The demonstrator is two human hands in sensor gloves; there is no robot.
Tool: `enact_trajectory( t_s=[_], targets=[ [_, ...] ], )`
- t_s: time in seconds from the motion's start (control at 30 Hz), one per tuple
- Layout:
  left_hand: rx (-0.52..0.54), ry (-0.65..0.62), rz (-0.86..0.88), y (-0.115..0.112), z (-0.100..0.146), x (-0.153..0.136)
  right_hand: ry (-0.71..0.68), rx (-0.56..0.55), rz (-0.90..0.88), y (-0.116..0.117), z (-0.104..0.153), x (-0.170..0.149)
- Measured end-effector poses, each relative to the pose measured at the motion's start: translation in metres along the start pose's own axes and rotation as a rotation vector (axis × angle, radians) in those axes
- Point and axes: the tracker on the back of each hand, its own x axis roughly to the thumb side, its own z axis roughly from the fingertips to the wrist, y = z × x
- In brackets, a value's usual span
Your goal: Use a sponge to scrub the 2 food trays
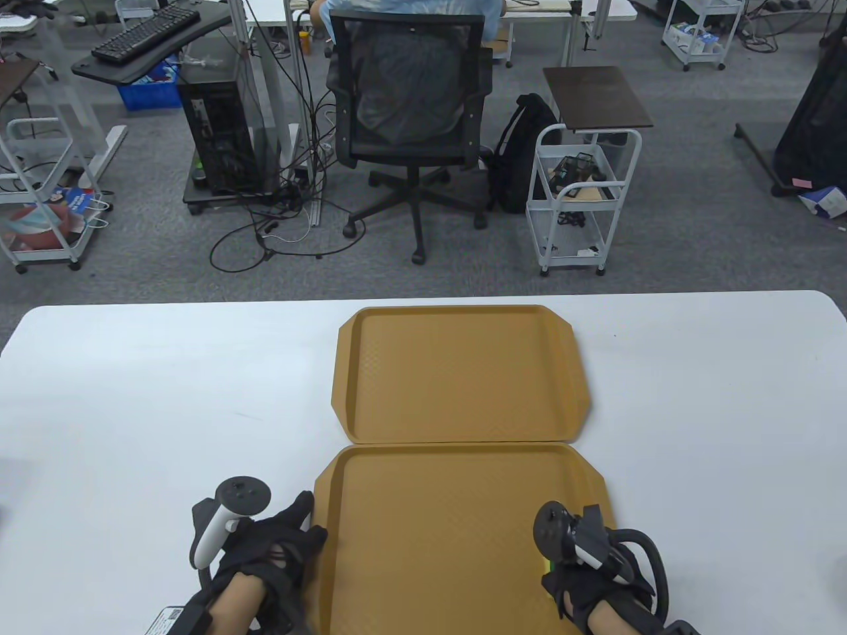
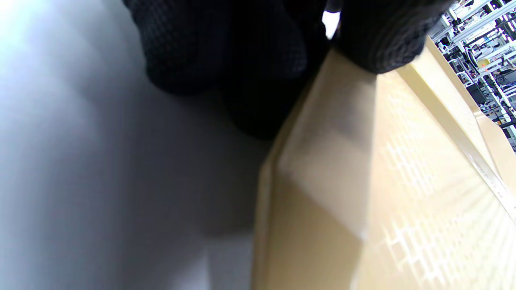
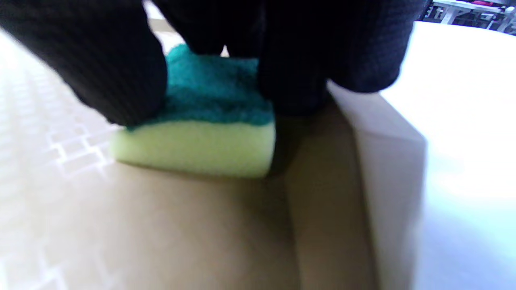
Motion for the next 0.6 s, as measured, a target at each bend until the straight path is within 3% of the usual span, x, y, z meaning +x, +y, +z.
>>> enact_trajectory(
  t_s=[0.2,0.6],
  targets=[
    [0.018,0.003,-0.025,0.0,0.002,0.002,-0.006,-0.141,0.161,0.007,0.014,0.021],
    [0.085,0.003,-0.214,-0.013,0.012,0.021,-0.018,-0.169,0.05,0.014,0.011,0.019]
  ],
)
